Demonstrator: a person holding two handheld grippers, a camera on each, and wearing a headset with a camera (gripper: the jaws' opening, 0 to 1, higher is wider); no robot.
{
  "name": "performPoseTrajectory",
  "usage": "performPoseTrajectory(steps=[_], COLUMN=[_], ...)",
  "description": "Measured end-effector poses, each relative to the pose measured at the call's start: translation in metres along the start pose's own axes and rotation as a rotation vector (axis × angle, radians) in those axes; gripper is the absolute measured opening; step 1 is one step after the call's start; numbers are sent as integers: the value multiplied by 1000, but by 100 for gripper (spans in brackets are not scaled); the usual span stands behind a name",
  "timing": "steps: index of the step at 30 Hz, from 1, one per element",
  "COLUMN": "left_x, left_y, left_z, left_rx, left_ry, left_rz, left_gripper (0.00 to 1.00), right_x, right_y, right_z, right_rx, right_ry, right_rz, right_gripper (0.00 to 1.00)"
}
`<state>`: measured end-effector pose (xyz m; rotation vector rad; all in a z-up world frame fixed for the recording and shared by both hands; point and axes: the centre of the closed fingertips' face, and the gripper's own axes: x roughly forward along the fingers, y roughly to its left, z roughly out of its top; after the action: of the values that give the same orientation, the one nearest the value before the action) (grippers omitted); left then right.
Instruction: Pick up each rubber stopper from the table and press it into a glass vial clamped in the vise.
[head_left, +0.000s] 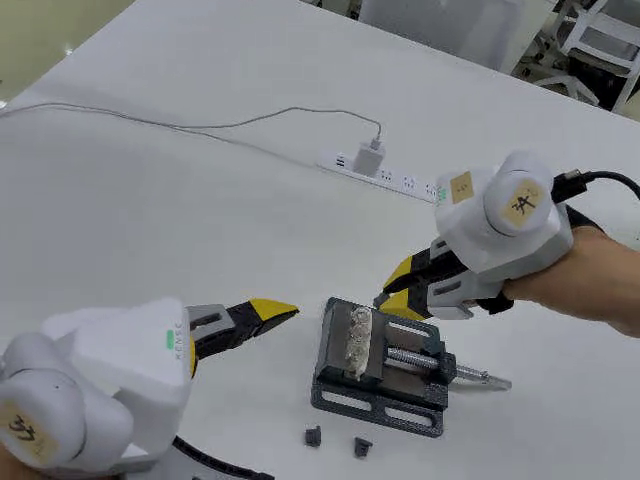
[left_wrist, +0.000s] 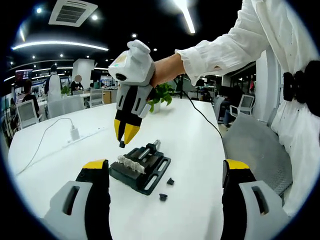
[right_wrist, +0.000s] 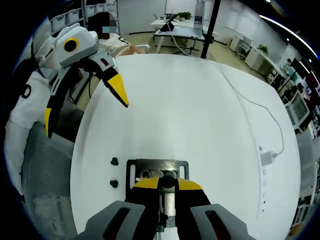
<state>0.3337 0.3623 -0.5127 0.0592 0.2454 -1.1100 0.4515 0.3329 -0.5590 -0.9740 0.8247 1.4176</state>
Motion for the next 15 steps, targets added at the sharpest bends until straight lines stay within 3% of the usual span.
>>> performPoseTrajectory(steps=[9, 15], left_x=[-1, -3], left_y=[4, 4], left_z=[-2, -4], left_rx=[-15, -25], left_ry=[-12, -17], left_rz=[14, 13], left_gripper=[94, 93], right_x=[18, 21], right_y=[-2, -3], right_z=[-7, -8], right_rx=[-27, -20], right_ry=[66, 83], right_rz=[24, 30], right_gripper=[5, 5])
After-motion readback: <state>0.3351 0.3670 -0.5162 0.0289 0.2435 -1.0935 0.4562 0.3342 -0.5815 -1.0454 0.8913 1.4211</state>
